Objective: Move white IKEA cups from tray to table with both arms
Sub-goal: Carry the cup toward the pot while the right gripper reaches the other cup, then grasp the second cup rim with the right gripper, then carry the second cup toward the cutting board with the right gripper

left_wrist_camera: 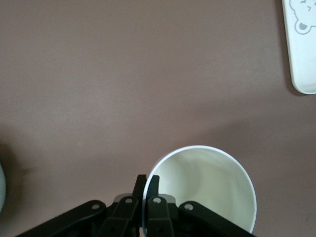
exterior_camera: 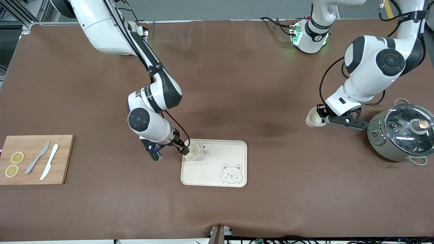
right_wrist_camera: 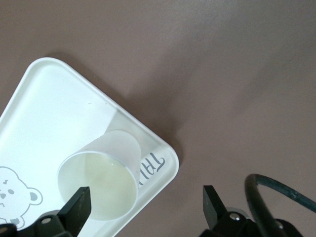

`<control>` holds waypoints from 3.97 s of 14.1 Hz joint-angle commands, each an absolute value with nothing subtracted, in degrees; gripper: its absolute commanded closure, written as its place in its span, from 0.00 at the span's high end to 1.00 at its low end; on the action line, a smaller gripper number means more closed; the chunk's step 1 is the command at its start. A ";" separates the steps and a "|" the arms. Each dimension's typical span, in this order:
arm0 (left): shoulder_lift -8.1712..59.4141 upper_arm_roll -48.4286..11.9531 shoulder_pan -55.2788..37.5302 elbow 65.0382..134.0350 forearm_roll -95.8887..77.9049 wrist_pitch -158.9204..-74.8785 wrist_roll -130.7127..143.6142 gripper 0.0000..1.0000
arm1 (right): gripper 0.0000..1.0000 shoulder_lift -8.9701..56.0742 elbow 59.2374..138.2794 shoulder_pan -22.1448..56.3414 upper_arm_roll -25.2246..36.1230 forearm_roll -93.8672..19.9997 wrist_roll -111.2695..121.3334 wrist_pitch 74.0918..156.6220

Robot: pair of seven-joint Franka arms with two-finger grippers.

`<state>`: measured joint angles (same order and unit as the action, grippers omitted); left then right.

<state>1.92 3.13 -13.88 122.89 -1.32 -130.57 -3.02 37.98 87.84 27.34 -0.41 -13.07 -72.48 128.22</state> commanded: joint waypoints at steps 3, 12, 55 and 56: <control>-0.35 2.90 -13.36 133.93 -1.93 -144.03 -4.22 0.00 | 1.00 40.08 86.40 28.48 -0.09 -13.80 -73.74 129.02; 3.51 2.90 -12.04 138.86 -8.69 -155.11 -13.09 0.00 | 0.35 41.84 86.40 29.18 -0.09 -13.80 -73.83 132.36; 15.73 -1.67 -10.02 138.60 -16.52 -168.40 -17.58 0.00 | 0.00 22.32 110.38 3.43 10.98 -4.66 6.74 121.62; 15.73 -1.67 -10.02 138.69 -16.61 -168.31 -17.58 0.00 | 0.00 22.32 111.70 3.34 11.51 -4.66 8.51 123.64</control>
